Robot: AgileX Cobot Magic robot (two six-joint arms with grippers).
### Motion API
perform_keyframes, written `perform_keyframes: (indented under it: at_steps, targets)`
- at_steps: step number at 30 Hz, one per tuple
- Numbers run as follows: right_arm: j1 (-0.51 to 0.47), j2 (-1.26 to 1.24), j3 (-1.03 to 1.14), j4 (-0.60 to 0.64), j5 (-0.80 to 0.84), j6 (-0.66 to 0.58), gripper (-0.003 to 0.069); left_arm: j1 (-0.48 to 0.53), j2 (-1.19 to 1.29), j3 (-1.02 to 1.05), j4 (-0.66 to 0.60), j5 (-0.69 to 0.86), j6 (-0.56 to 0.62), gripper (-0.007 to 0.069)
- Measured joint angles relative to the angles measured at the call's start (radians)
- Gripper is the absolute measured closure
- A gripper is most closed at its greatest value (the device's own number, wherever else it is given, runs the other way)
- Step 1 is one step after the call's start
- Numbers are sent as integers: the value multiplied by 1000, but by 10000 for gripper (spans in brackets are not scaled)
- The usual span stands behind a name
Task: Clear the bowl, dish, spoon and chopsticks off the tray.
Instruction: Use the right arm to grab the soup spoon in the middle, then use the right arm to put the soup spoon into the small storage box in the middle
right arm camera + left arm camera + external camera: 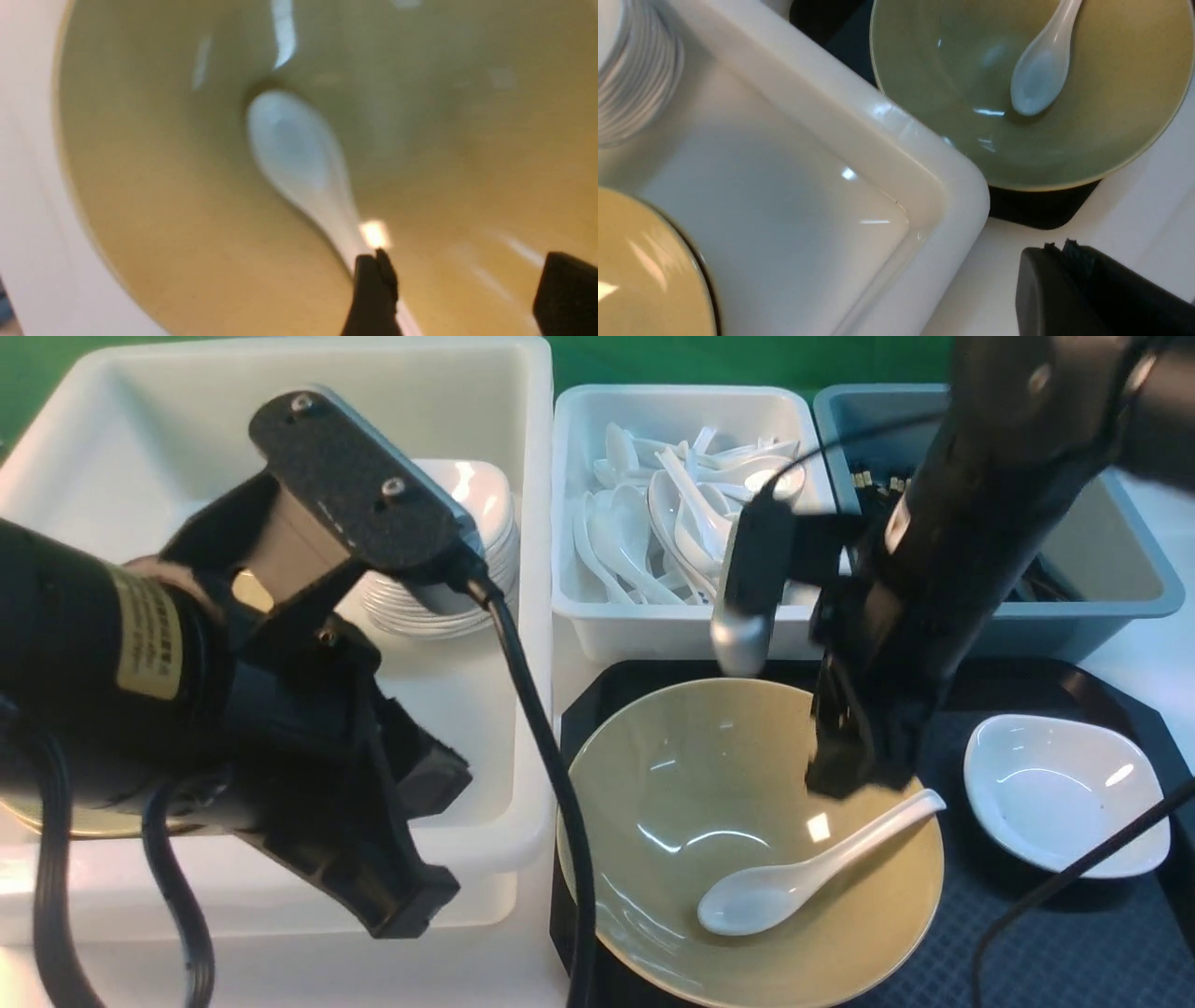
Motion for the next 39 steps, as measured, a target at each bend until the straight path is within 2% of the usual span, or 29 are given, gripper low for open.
perform_keyframes:
  at_steps: [9, 15, 19, 22, 27, 28, 29, 33, 35, 36, 37, 39]
  targets:
    - [5, 133, 27, -4, -32, -32, 190, 0, 0, 0, -125, -5, 137, 633]
    - [6, 199, 27, -4, -40, -39, 192, 0, 0, 0, -145, 11, 164, 633]
    - [10, 233, 27, 5, -38, -39, 223, 0, 0, 0, -145, 10, 172, 633]
    - [11, 242, 27, 14, -26, -39, 269, 0, 0, 0, -145, 11, 184, 633]
    - [11, 245, 18, 25, -12, -39, 493, 0, 0, 0, -142, 12, 206, 633]
    - [11, 238, 8, 26, -12, -39, 530, 0, 0, 0, -137, 12, 208, 633]
    - [11, 233, -2, 19, -16, -39, 537, 0, 0, 0, -125, 14, 207, 633]
    - [10, 213, -58, -8, -16, -40, 531, 0, -1, 5, -31, 24, 125, 633]
    - [-10, 186, -140, -16, -17, -27, 531, 0, -6, 37, 86, 25, -16, 633]
    - [-12, 185, -147, -16, -19, -25, 531, 0, -6, 41, 107, 26, -27, 633]
    - [-38, 177, -213, -19, -41, 5, 531, 0, -12, 74, 181, 27, -112, 633]
    - [-71, 177, -292, -22, -96, 53, 531, 0, -14, 103, 239, 29, -174, 633]
